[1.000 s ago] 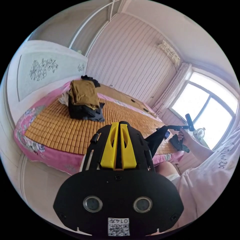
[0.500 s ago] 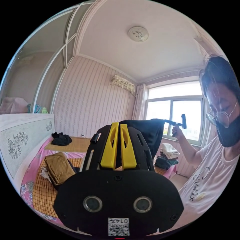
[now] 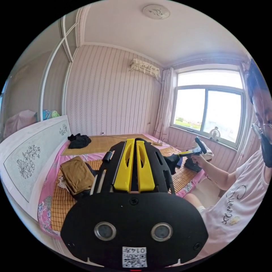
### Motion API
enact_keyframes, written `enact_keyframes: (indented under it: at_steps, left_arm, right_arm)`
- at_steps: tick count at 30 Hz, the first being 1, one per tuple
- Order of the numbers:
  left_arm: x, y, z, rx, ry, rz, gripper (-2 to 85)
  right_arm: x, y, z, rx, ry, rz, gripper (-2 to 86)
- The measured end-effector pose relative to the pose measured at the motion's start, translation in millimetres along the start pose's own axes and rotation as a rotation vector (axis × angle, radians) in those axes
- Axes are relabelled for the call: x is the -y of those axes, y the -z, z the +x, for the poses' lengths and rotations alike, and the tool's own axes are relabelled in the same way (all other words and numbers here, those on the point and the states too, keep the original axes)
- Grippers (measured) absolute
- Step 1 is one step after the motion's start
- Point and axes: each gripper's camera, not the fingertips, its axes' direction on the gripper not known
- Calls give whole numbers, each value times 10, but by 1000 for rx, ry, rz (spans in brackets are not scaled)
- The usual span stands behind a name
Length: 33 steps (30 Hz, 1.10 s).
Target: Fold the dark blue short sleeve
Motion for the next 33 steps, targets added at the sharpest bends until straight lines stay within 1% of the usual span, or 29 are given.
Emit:
enact_keyframes:
  at_steps: [3, 5, 7, 9, 10, 12, 13, 14, 16, 17, 18, 19, 20, 21, 22, 23, 24, 25, 26, 27, 28, 30, 31, 33]
  left_arm:
    - [-4, 129, 151, 64, -39, -13, -10]
    - [49, 176, 273, 72, -80, -6, -10]
    - [139, 187, 400, 58, -120, 14, -10]
    - [291, 142, 507, 0, -142, 56, -10]
    - [334, 122, 517, -24, -141, 68, -10]
    - [497, 16, 508, -127, -134, 110, -10]
    - [534, -17, 496, -143, -135, 117, -10]
    - [597, -85, 458, -141, -138, 126, -10]
    - [658, -178, 321, -70, -129, 123, -10]
    - [663, -227, 133, -44, -76, 113, -10]
    - [629, -263, -105, -15, -6, 95, -10]
    - [596, -279, -228, 2, 30, 83, -10]
    - [495, -322, -497, 51, 109, 47, -10]
    - [351, -400, -780, 102, 196, -4, -10]
    - [261, -454, -925, 131, 242, -36, -10]
    - [39, -562, -1209, 207, 339, -85, -10]
    - [-222, -684, -1472, 260, 414, -128, -10]
    - [-361, -747, -1600, 277, 454, -155, -10]
    - [-636, -859, -1822, 322, 536, -222, -10]
    - [-890, -966, -1990, 367, 596, -304, -10]
    - [-1001, -1012, -2049, 387, 614, -338, -10]
    - [-1344, -1187, -2195, 409, 654, -449, -10]
    - [-1405, -1230, -2214, 410, 652, -472, -10]
    - [-1567, -1354, -2256, 404, 633, -522, -10]
  right_arm:
    - [-84, -281, -21, 73, -2, -47, -8]
    - [-175, -292, 76, 128, -37, -30, -8]
    - [-299, -133, 236, 158, -90, 40, -8]
    - [-474, 271, 514, 178, -163, 165, -6]
    - [-505, 396, 583, 176, -173, 196, -5]
    - [-494, 903, 792, 123, -174, 302, -3]
    - [-445, 1007, 825, 105, -166, 318, -2]
    - [-278, 1146, 868, 81, -143, 328, -2]
    - [125, 1120, 864, 86, -85, 311, -1]
    - [472, 914, 815, 113, -36, 269, -1]
    - [854, 552, 732, 158, 8, 185, -1]
    - [1043, 319, 674, 189, 28, 135, -1]
    - [1381, -223, 529, 259, 48, 31, -1]
    - [1610, -796, 347, 296, 15, -33, -1]
    - [1670, -1077, 235, 295, -7, -56, -1]
    - [1691, -1618, -16, 298, -50, -118, -1]
    - [1592, -2094, -300, 295, -91, -191, -1]
    - [1511, -2291, -455, 296, -102, -225, -1]
    - [1320, -2597, -777, 318, -91, -270, -1]
    - [1100, -2806, -1092, 360, -36, -297, 2]
    - [975, -2883, -1239, 387, 5, -311, 4]
    - [378, -3098, -1691, 440, 150, -405, 51]
    - [213, -3128, -1771, 434, 184, -427, 63]
    - [-429, -3208, -1950, 337, 290, -513, 120]
